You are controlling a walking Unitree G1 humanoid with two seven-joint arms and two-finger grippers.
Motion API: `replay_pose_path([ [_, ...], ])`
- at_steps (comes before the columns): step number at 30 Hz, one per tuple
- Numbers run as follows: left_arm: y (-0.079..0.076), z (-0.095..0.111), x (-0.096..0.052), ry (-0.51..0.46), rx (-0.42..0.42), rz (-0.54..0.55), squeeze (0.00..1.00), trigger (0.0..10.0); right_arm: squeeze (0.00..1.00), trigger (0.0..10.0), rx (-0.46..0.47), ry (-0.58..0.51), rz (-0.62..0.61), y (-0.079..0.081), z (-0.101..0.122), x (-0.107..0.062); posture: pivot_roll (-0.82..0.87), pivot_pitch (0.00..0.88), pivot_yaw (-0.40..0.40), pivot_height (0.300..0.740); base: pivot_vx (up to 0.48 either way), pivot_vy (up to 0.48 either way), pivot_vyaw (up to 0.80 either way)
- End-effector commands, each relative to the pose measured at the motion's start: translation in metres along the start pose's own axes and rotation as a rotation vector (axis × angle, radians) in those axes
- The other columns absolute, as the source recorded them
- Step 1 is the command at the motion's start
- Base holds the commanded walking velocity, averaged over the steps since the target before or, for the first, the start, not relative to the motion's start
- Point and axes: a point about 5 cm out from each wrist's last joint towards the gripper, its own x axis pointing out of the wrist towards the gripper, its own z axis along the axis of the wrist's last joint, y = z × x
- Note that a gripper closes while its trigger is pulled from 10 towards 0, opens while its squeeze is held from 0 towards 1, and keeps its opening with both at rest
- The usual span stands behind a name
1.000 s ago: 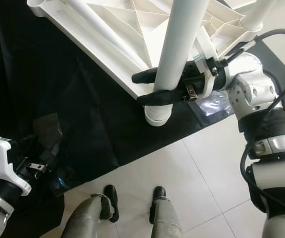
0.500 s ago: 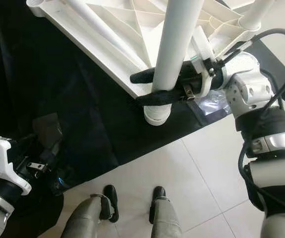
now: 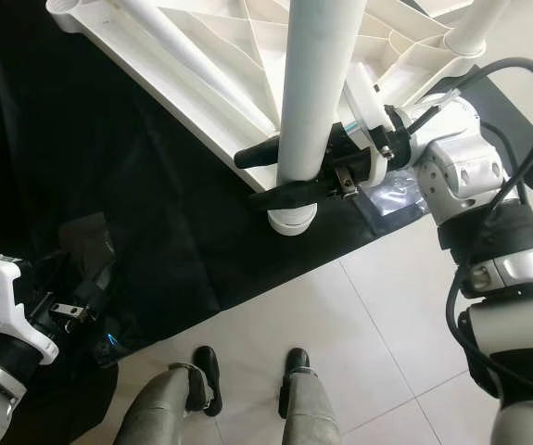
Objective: Building children table
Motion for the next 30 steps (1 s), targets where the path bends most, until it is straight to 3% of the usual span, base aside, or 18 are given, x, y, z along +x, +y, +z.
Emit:
replay_pose_path([
  [1, 0.004, -0.001, -0.005, 0.032, 0.031, 0.009, 0.00, 10.0, 0.00, 10.0, 0.181, 0.054, 0.050, 0.015, -0.039, 0.007, 0.06, 0.482, 0.092, 0.740, 0.000, 0.000, 0.00],
  [8, 0.003, -0.002, -0.005, 0.033, 0.029, 0.008, 0.00, 10.0, 0.00, 10.0, 0.197, 0.035, 0.028, 0.018, -0.042, 0.006, 0.06, 0.480, 0.092, 0.740, 0.000, 0.000, 0.00],
  [9, 0.002, -0.003, -0.005, 0.033, 0.027, 0.007, 0.00, 10.0, 0.00, 10.0, 0.238, 0.070, -0.078, 0.022, -0.048, 0.006, 0.05, 0.473, 0.059, 0.740, 0.000, 0.000, 0.00],
  [11, 0.001, -0.003, -0.006, 0.033, 0.026, 0.007, 0.00, 10.0, 0.00, 10.0, 0.263, 0.095, -0.130, 0.024, -0.051, 0.006, 0.05, 0.472, 0.051, 0.740, 0.000, 0.000, 0.00],
  [12, 0.000, -0.003, -0.007, 0.032, 0.027, 0.008, 0.00, 10.0, 0.00, 10.0, 0.314, 0.148, -0.289, 0.027, -0.059, 0.013, 0.04, 0.465, 0.028, 0.740, 0.000, 0.000, 0.00],
  [13, 0.000, -0.003, -0.007, 0.032, 0.027, 0.008, 0.00, 10.0, 0.00, 10.0, 0.314, 0.148, -0.289, 0.027, -0.059, 0.013, 0.04, 0.465, 0.028, 0.740, 0.000, 0.000, 0.00],
  [14, 0.000, -0.003, -0.007, 0.031, 0.029, 0.012, 0.00, 10.0, 0.00, 10.0, 0.346, 0.186, -0.465, 0.032, -0.066, 0.023, 0.04, 0.464, 0.028, 0.740, 0.000, 0.000, 0.00],
  [15, 0.000, -0.003, -0.007, 0.031, 0.029, 0.012, 0.00, 10.0, 0.00, 10.0, 0.346, 0.186, -0.465, 0.032, -0.066, 0.023, 0.04, 0.464, 0.028, 0.740, 0.000, 0.000, 0.00],
  [16, 0.001, -0.003, -0.009, 0.029, 0.031, 0.022, 0.00, 10.0, 0.00, 10.0, 0.385, 0.298, -0.786, 0.048, -0.083, 0.040, 0.02, 0.461, 0.025, 0.740, 0.000, 0.000, 0.00],
  [17, 0.002, -0.001, -0.008, 0.023, 0.031, 0.036, 0.00, 10.0, 0.00, 10.0, 0.442, 0.338, -1.003, 0.074, -0.090, 0.059, 0.03, 0.452, 0.059, 0.740, 0.000, 0.000, 0.00],
  [18, 0.002, -0.001, -0.008, 0.023, 0.031, 0.036, 0.00, 10.0, 0.00, 10.0, 0.442, 0.338, -1.003, 0.074, -0.090, 0.059, 0.03, 0.452, 0.059, 0.740, 0.000, 0.000, 0.00],
  [19, 0.002, 0.000, -0.004, 0.019, 0.037, 0.040, 0.00, 10.0, 0.00, 10.0, 0.512, 0.309, -1.191, 0.098, -0.089, 0.081, 0.03, 0.448, 0.080, 0.740, 0.000, 0.000, 0.00],
  [22, 0.001, 0.000, -0.003, 0.018, 0.042, 0.028, 0.00, 10.0, 0.00, 10.0, 0.487, 0.249, -1.195, 0.090, -0.085, 0.092, 0.03, 0.448, 0.080, 0.740, 0.000, 0.000, 0.00],
  [23, 0.001, 0.000, -0.002, 0.020, 0.044, 0.021, 0.00, 10.0, 0.00, 10.0, 0.455, 0.205, -1.214, 0.081, -0.081, 0.098, 0.02, 0.442, 0.088, 0.740, 0.000, 0.000, 0.00],
  [24, 0.001, 0.000, -0.002, 0.020, 0.044, 0.021, 0.00, 10.0, 0.00, 10.0, 0.455, 0.205, -1.214, 0.081, -0.081, 0.098, 0.02, 0.442, 0.088, 0.740, 0.000, 0.000, 0.00],
  [25, 0.003, -0.001, 0.002, 0.015, 0.053, 0.013, 0.00, 10.0, 0.00, 10.0, 0.417, 0.171, -1.222, 0.070, -0.079, 0.101, 0.01, 0.412, 0.090, 0.740, 0.000, 0.000, 0.00],
  [30, 0.011, 0.001, 0.012, -0.015, 0.074, 0.020, 0.00, 10.0, 0.00, 10.0, 0.393, 0.165, -1.252, 0.063, -0.080, 0.100, 0.01, 0.384, 0.078, 0.740, 0.000, 0.000, 0.00],
])
